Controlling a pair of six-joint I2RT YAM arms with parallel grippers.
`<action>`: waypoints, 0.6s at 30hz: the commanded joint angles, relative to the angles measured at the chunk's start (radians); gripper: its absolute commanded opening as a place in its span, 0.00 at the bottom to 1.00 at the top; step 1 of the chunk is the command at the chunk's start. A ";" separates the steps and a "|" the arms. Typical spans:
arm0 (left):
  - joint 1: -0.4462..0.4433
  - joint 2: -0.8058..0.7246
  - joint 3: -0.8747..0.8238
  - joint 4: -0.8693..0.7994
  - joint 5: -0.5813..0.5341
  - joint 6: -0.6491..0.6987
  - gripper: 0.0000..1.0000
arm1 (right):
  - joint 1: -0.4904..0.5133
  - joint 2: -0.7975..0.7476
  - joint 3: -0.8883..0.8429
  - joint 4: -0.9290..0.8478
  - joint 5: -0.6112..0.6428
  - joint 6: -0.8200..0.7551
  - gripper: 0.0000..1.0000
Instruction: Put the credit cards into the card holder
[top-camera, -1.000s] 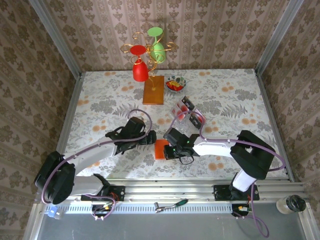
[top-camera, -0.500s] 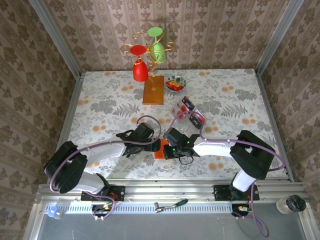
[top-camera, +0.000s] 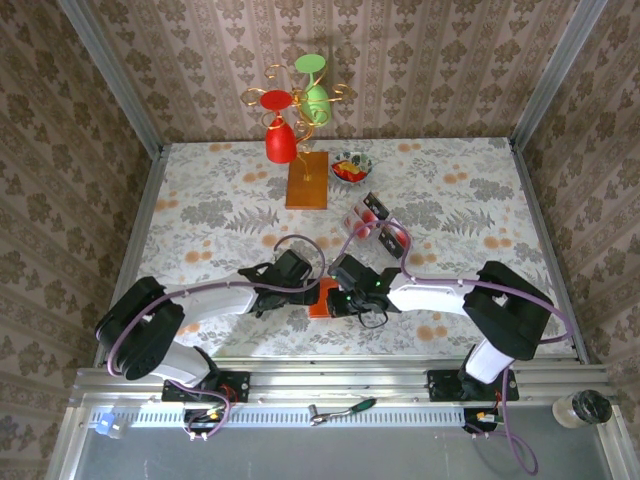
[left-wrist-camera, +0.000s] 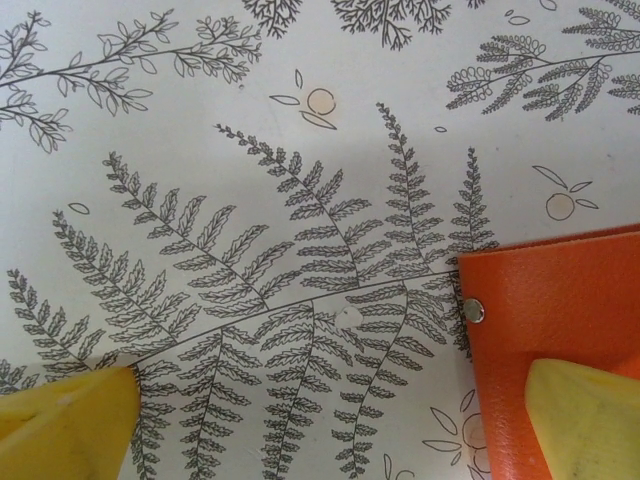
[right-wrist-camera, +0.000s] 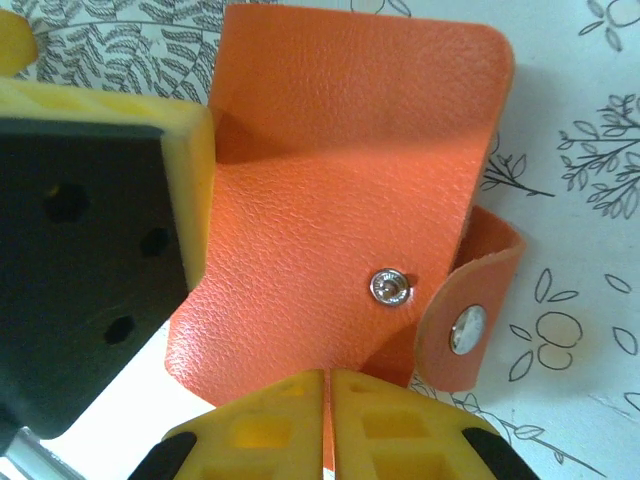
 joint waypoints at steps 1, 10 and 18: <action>-0.011 0.009 -0.020 -0.017 -0.037 -0.029 1.00 | -0.018 -0.052 -0.012 -0.027 0.017 -0.010 0.12; -0.027 0.030 -0.019 -0.013 -0.045 -0.039 1.00 | -0.038 -0.065 0.012 -0.041 -0.008 -0.020 0.13; -0.029 0.019 -0.008 -0.020 -0.042 -0.036 1.00 | -0.037 -0.005 -0.021 0.008 -0.028 0.001 0.09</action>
